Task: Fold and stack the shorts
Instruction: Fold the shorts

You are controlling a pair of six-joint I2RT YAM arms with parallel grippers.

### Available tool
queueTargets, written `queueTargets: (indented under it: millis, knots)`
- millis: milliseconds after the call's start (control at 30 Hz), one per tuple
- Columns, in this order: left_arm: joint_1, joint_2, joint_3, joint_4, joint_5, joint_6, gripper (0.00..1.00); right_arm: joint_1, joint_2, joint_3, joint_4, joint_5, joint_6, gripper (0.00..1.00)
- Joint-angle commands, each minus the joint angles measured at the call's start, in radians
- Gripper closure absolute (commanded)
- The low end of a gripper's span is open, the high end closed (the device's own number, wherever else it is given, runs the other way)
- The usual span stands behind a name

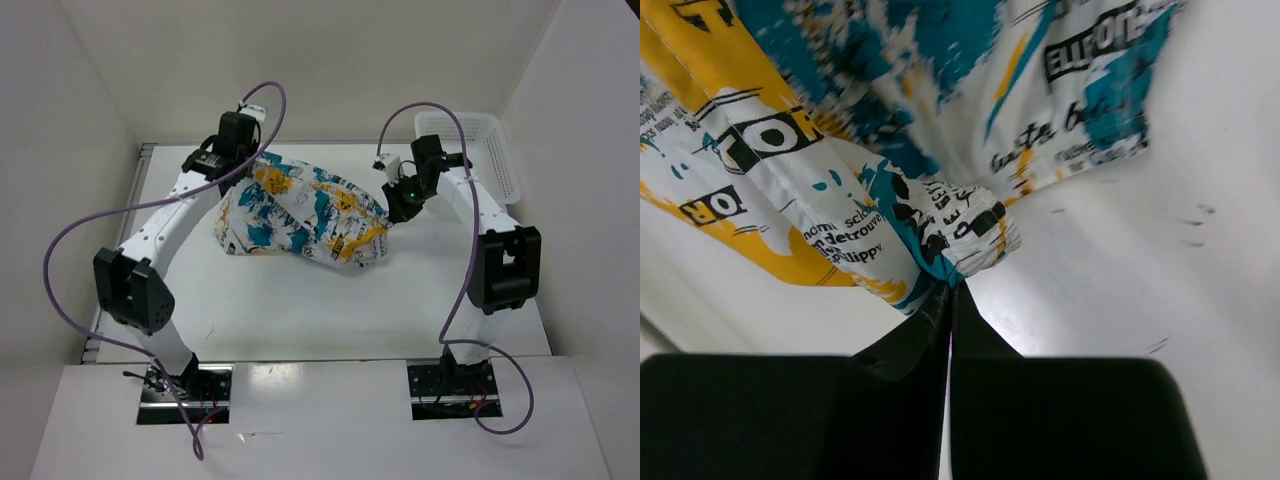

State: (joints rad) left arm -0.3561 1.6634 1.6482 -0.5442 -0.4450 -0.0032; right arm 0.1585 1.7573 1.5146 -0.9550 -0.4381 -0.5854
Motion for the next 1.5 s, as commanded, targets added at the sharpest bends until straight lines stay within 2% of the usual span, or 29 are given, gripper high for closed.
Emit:
queueTargets:
  millis: [0,267,400,567,600,667,700,733,800,867,900,933,967,1000,1033,1067,1133,1267,1333,1367,1400,1467]
  knots:
    - [0.051,0.099,0.123,0.107,-0.043,0.003,1.00,-0.017,0.048,0.081,0.084,0.048,0.082,1.00]
    - [0.083,0.294,0.317,0.116,-0.043,0.003,1.00,-0.027,0.120,0.171,0.186,0.159,0.205,1.00]
    - [0.103,0.392,0.438,0.058,-0.043,0.003,0.99,-0.036,0.155,0.196,0.228,0.237,0.269,1.00]
    - [0.103,0.487,0.487,0.038,-0.043,0.003,0.95,-0.036,0.175,0.205,0.291,0.352,0.332,1.00]
    - [0.103,0.502,0.501,0.038,-0.043,0.003,0.94,-0.036,0.176,0.205,0.300,0.373,0.341,0.97]
    - [0.103,0.571,0.583,0.023,-0.043,0.003,0.92,-0.036,0.176,0.205,0.315,0.407,0.361,0.73]
    - [0.103,0.600,0.626,0.009,-0.043,0.003,0.91,-0.036,0.176,0.231,0.315,0.407,0.377,0.43]
    - [0.112,0.671,0.680,-0.012,-0.052,0.003,0.89,-0.036,0.176,0.245,0.324,0.407,0.387,0.31]
    - [0.112,0.754,0.894,-0.103,-0.052,0.003,0.83,-0.036,0.165,0.295,0.325,0.407,0.406,0.14]
    - [0.134,0.890,1.062,-0.203,-0.073,0.003,0.78,-0.022,0.154,0.326,0.334,0.420,0.406,0.11]
    - [0.134,0.980,1.239,-0.238,-0.073,0.003,0.70,-0.011,0.140,0.346,0.334,0.420,0.406,0.11]
    - [0.134,1.024,1.330,-0.322,-0.073,0.003,0.40,-0.011,0.131,0.346,0.343,0.420,0.406,0.11]
    - [0.134,1.064,1.416,-0.367,-0.073,0.003,0.25,-0.002,0.122,0.346,0.343,0.408,0.395,0.11]
    - [0.134,1.094,1.491,-0.402,-0.087,0.003,0.15,-0.002,0.111,0.335,0.332,0.397,0.386,0.11]
    - [0.134,1.095,1.424,-0.433,-0.087,0.003,0.08,-0.002,0.088,0.316,0.332,0.368,0.372,0.11]
    - [0.134,1.086,1.423,-0.460,-0.057,0.003,0.02,-0.002,0.074,0.262,0.306,0.345,0.362,0.11]
    - [0.134,1.085,1.481,-0.541,-0.015,0.003,0.00,-0.002,0.035,0.193,0.289,0.284,0.352,0.11]
    - [0.202,1.036,1.483,-0.660,0.119,0.003,0.00,0.007,-0.002,-0.014,0.277,0.226,0.372,0.11]
    - [0.213,1.015,1.470,-0.752,0.234,0.003,0.00,0.007,-0.002,-0.080,0.277,0.200,0.407,0.11]
    - [0.230,1.015,1.449,-0.752,0.258,0.003,0.00,0.007,-0.002,-0.096,0.277,0.200,0.417,0.12]
    - [0.244,0.974,1.343,-0.752,0.290,0.003,0.00,0.007,0.008,-0.106,0.286,0.190,0.427,0.12]
    - [0.244,0.973,1.305,-0.752,0.290,0.003,0.00,0.007,0.037,-0.120,0.297,0.176,0.458,0.13]
